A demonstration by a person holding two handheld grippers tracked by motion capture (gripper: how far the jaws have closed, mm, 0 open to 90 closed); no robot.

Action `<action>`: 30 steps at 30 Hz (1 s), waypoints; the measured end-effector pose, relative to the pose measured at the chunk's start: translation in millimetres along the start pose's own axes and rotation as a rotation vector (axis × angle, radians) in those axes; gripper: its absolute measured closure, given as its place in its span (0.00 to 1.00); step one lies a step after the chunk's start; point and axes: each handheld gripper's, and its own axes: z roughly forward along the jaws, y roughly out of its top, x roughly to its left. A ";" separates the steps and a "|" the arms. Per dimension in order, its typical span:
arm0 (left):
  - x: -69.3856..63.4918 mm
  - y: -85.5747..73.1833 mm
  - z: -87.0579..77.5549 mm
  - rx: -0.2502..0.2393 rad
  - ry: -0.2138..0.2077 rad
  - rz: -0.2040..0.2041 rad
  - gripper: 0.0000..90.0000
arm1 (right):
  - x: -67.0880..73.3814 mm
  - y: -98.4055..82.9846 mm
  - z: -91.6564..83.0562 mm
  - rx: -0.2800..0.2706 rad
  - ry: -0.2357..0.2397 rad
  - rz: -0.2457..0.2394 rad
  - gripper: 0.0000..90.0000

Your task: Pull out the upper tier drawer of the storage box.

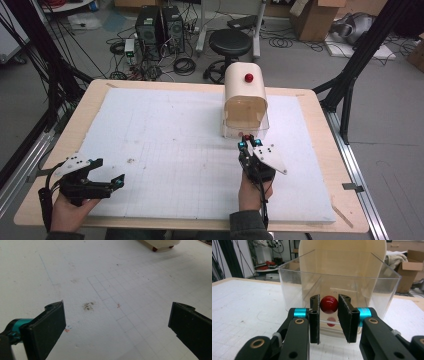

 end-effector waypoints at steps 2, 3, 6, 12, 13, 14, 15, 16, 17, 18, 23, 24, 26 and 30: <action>-0.1 0.0 0.2 0.001 -0.001 0.001 0.02 | -0.1 0.0 0.3 0.001 0.000 0.003 0.80; -0.1 0.0 0.2 0.001 -0.001 0.001 0.02 | -0.1 0.0 0.3 0.001 0.000 0.003 0.80; -0.2 0.1 0.2 0.001 -0.001 0.001 0.02 | -0.1 0.0 0.4 0.005 0.003 0.005 0.80; -0.2 0.1 0.4 0.004 -0.002 0.004 0.02 | 0.1 -2.0 -0.2 0.003 0.008 0.005 0.78; 0.0 0.1 0.1 0.002 -0.002 0.005 0.02 | 0.2 -2.6 -0.3 0.005 0.011 0.010 0.78; 0.0 0.1 0.1 0.002 -0.002 0.005 0.02 | 0.1 -3.2 -0.3 0.007 0.012 0.009 0.78; 0.0 0.1 0.0 0.001 0.000 0.002 0.02 | 0.0 -4.0 -0.2 0.004 0.008 0.005 0.78; -0.1 0.1 0.0 0.002 0.000 0.002 0.02 | 0.6 -4.4 -0.5 0.007 0.010 0.013 0.78; -0.1 0.2 0.1 0.003 -0.002 0.005 0.02 | 0.4 -4.8 -0.6 0.007 0.012 0.012 0.78; -0.4 0.1 0.4 0.001 -0.001 0.004 0.02 | 0.1 -5.2 -0.8 0.007 0.012 0.008 0.78; -0.5 0.2 0.4 0.002 -0.001 0.004 0.02 | 0.1 -5.8 -1.5 0.005 0.013 0.013 0.77; -0.5 0.2 0.4 0.002 -0.001 0.004 0.02 | 0.1 -5.8 -1.5 0.005 0.013 0.013 0.77; -0.6 0.2 0.5 0.003 0.000 0.005 0.02 | -0.1 -5.6 -2.0 0.002 0.011 0.012 0.77; -0.9 0.4 0.6 0.004 0.000 0.008 0.02 | 0.6 -6.4 -3.3 0.001 0.014 0.012 0.76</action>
